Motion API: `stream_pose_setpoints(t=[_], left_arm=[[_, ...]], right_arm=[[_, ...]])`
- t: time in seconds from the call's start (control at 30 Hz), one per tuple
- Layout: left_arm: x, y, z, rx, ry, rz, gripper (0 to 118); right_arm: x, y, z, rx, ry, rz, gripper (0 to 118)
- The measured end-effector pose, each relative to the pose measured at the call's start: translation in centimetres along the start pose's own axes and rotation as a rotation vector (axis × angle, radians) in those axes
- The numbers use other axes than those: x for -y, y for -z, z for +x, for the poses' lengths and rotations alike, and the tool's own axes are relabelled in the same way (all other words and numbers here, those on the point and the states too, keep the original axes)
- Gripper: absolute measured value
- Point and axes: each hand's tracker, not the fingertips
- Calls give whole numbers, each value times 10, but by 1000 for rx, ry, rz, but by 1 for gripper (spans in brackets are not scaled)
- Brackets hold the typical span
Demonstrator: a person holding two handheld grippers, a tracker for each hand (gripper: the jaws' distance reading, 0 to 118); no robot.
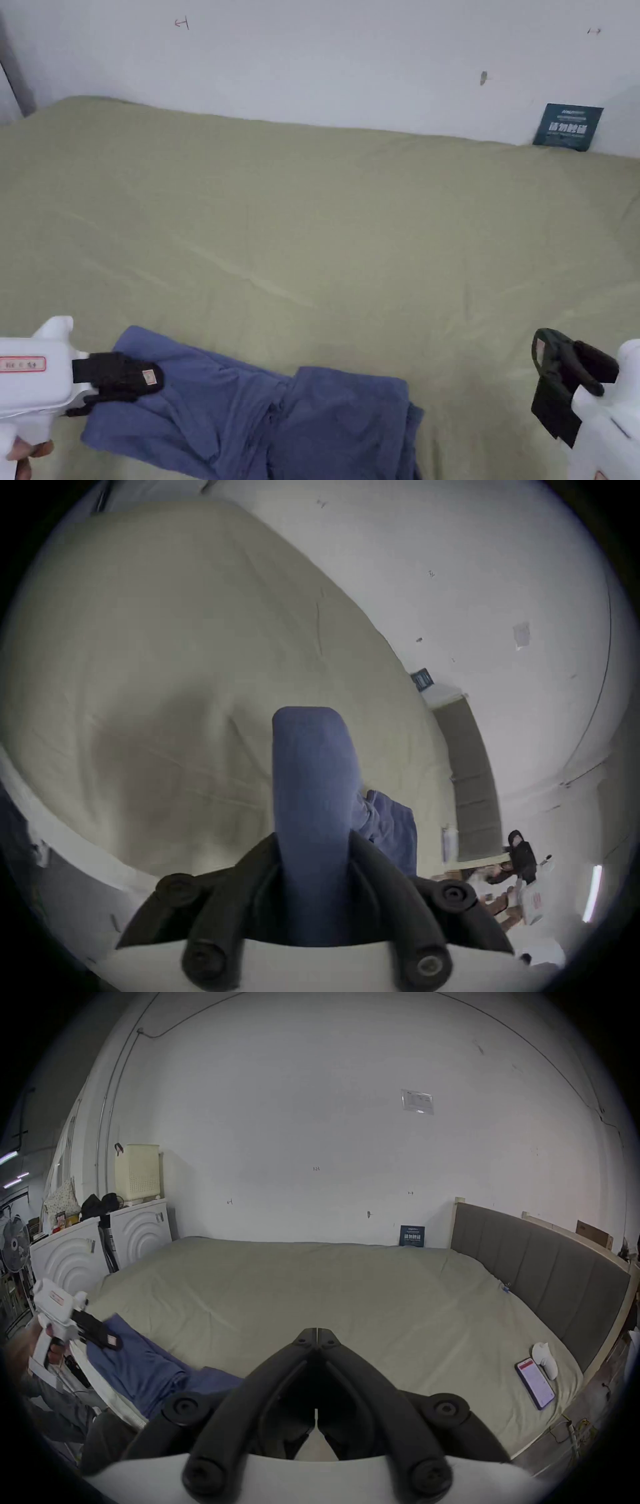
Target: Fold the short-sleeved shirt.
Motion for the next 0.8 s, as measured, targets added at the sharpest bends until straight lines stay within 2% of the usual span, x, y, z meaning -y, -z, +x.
stream_pose_setpoints(t=[0.17, 0.33, 0.53, 0.73, 0.77, 0.8], left_arm=[[-1, -16, 46, -114, 100, 5, 7], [17, 4, 108, -183, 240, -30, 7], [44, 56, 178, -266, 412, -101, 7], [91, 140, 221, -310, 593, -186, 8], [101, 157, 225, -324, 625, -212, 26], [110, 171, 224, -306, 626, -222, 65]], right_arm=[[-9, -4, -2, 12, 3, 64, 0], [-19, -20, -2, 69, -15, 179, 0], [-27, -35, 6, 96, -23, 222, 0], [-24, -42, 19, 122, -6, 213, 0], [-23, -43, 22, 128, -3, 211, 0], [-22, -44, 24, 130, -2, 206, 0]])
